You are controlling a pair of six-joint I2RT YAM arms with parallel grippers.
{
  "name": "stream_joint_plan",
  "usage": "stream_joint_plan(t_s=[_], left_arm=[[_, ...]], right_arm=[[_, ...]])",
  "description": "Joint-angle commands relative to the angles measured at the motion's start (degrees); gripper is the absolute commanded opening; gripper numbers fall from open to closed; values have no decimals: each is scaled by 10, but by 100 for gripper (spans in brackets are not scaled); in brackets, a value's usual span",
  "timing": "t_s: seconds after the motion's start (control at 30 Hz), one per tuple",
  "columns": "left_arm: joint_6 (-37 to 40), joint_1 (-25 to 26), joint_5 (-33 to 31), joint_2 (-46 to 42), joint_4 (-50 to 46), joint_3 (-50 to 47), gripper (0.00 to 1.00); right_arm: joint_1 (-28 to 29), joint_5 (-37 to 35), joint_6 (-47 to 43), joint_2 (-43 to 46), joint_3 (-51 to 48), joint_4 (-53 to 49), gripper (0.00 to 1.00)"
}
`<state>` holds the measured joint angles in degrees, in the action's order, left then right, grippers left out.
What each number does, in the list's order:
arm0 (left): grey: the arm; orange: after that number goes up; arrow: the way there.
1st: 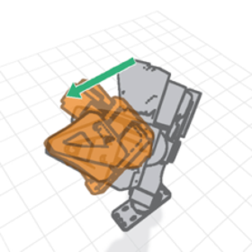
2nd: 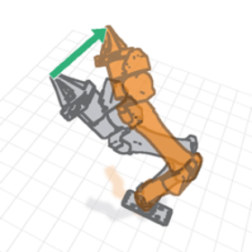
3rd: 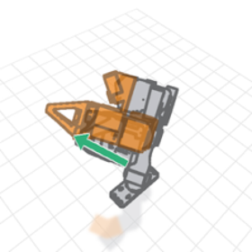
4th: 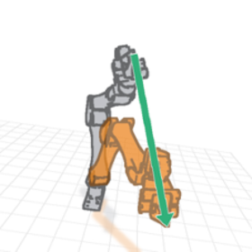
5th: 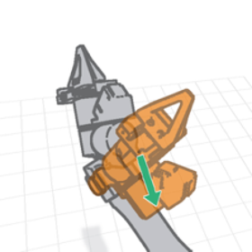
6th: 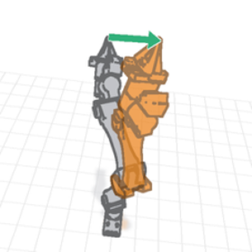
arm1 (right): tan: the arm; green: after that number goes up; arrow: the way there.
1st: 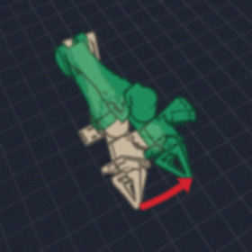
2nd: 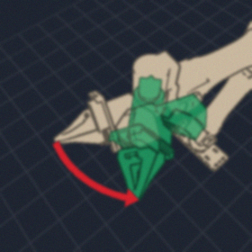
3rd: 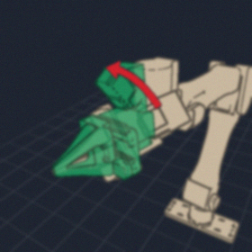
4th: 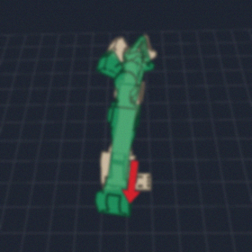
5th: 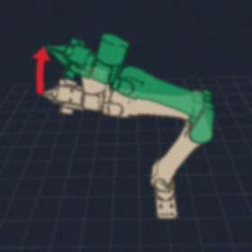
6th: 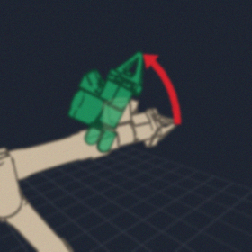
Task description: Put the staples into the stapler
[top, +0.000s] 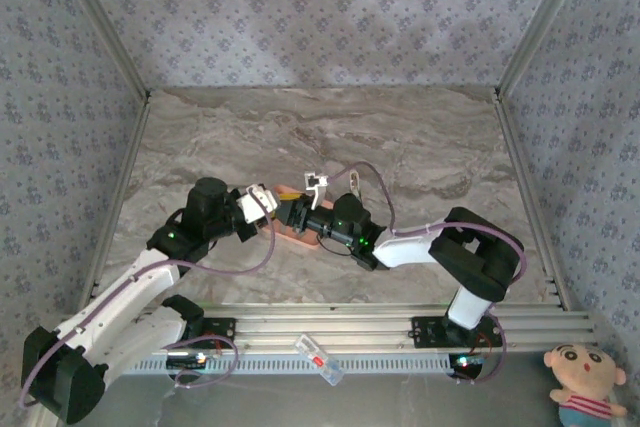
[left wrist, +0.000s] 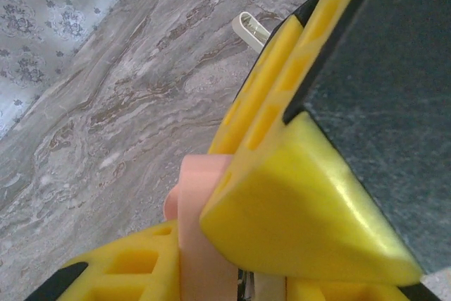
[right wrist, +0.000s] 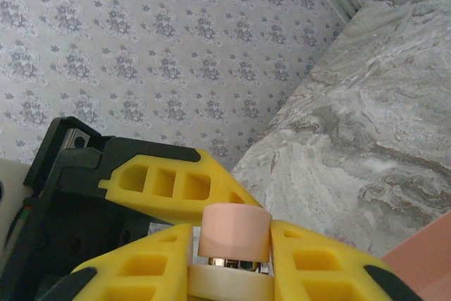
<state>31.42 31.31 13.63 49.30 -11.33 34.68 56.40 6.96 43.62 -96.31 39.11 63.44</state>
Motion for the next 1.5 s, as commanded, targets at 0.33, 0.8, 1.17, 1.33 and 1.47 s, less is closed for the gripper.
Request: stream_joint_plan(t_s=[0.33, 0.8, 1.17, 1.33, 1.47], left_arm=[[-15, 5, 61, -12, 15, 7, 70], [23, 5, 233, 26, -19, 28, 57], [36, 5, 277, 46, -30, 36, 40], [46, 5, 290, 48, -39, 37, 39], [49, 8, 295, 50, -43, 37, 42]], right_arm=[[-44, 35, -203, 72, -54, -45, 10], [-126, 409, -570, 109, -49, -142, 3], [-118, 436, -679, 147, 0, -320, 3], [-118, 439, -686, 146, 10, -326, 3], [-119, 444, -686, 147, 19, -326, 3]])
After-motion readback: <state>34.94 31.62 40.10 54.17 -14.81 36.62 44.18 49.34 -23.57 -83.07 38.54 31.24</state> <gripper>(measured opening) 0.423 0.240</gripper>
